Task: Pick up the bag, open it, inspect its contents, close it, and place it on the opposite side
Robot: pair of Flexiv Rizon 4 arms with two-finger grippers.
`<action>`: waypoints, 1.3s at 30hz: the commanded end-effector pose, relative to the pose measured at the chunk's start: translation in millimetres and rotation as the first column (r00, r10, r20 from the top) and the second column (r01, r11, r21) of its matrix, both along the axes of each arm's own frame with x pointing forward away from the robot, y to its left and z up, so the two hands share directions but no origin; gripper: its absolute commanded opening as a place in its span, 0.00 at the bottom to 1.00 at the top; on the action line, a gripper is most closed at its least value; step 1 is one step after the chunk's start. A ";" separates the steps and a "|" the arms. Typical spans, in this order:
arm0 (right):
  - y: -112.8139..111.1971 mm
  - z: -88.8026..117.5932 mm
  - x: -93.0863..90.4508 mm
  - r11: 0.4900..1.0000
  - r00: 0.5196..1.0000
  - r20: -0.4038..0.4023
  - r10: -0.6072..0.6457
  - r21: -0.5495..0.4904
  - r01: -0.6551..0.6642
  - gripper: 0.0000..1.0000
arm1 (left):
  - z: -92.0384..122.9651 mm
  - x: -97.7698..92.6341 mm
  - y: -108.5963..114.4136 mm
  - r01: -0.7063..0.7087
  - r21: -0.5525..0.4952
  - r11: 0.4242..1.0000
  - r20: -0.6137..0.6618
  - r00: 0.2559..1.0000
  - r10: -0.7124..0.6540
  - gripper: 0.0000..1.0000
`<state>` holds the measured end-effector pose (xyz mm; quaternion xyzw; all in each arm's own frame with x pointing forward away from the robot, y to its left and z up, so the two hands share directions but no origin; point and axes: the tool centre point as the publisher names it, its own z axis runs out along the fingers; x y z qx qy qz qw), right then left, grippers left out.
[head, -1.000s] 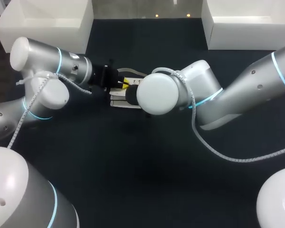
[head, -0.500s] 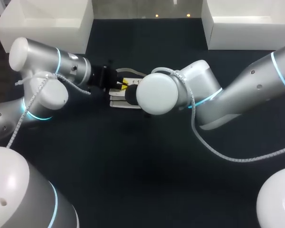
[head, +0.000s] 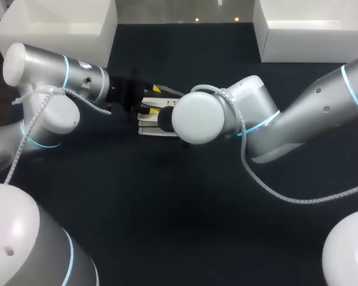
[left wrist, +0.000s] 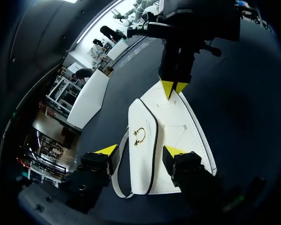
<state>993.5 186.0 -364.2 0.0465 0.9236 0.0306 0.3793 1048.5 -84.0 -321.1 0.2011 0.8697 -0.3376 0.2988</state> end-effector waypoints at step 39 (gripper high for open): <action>-19.8 102.2 -7.5 0.997 0.876 -0.481 0.024 0.077 0.015 1.00 | 45.3 -23.0 53.6 -0.180 0.239 0.954 -0.523 0.804 0.282 1.00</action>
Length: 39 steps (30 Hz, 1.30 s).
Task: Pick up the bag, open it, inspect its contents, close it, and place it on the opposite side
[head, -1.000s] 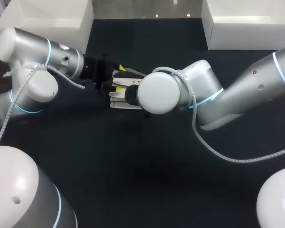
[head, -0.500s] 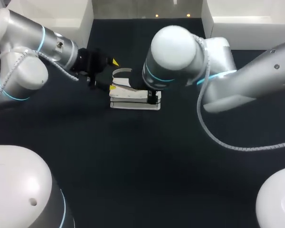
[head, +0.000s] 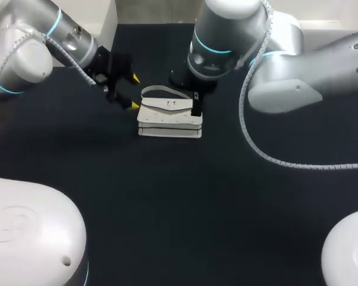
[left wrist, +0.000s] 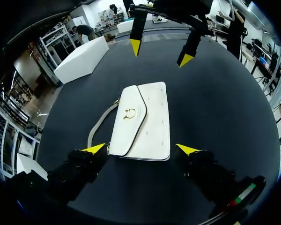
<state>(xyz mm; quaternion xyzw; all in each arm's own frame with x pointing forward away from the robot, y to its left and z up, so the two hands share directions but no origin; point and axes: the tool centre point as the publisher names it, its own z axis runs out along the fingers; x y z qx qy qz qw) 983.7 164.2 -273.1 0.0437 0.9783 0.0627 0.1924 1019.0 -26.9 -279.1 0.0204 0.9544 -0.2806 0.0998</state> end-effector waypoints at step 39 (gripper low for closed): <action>-10.1 17.3 40.8 0.695 0.645 -0.489 -0.587 0.105 0.712 1.00 | 9.3 30.7 -16.2 -0.605 -0.024 0.795 -0.311 0.761 0.570 1.00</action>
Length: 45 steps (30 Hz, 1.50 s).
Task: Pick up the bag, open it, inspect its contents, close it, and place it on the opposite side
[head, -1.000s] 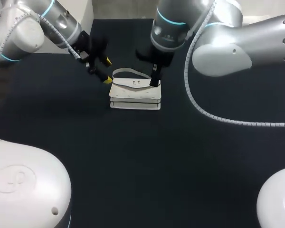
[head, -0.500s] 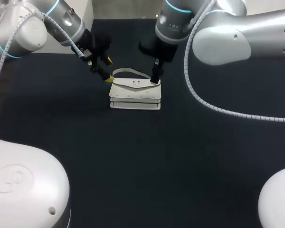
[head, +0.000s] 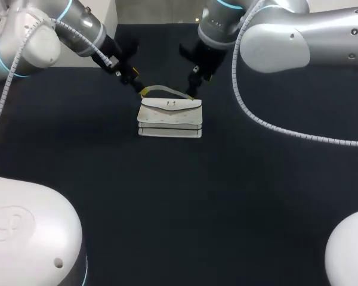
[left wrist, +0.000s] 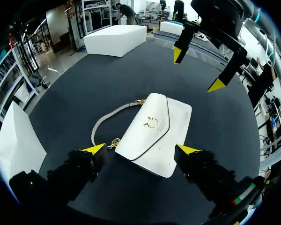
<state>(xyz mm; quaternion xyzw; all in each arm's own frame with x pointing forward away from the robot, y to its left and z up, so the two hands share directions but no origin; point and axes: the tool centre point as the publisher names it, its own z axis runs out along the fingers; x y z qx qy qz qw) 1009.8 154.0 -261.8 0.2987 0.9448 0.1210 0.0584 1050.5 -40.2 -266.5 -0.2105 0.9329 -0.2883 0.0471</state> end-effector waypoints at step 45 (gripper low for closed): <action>-15.3 -51.8 41.5 0.496 0.561 -0.614 -0.556 0.297 0.816 1.00 | -36.3 3.5 13.1 -0.770 -0.108 0.629 -0.780 0.458 0.427 1.00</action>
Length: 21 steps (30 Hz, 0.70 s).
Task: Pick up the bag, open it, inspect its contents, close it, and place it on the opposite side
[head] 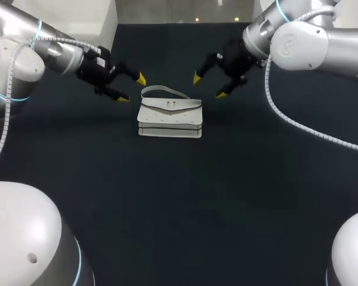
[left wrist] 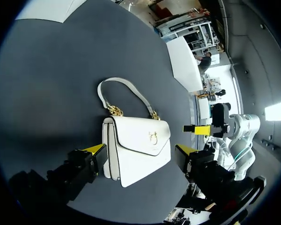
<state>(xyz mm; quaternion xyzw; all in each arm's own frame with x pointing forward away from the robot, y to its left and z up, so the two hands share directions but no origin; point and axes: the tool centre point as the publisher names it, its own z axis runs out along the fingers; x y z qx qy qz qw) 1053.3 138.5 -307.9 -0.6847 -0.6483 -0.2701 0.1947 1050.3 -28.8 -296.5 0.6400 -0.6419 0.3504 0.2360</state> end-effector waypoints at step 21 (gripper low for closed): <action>12.1 -37.3 -0.7 0.974 0.993 -0.111 -0.052 0.215 0.075 1.00 | -30.8 -1.0 -2.1 -0.019 -0.236 0.972 -0.097 0.995 -0.004 1.00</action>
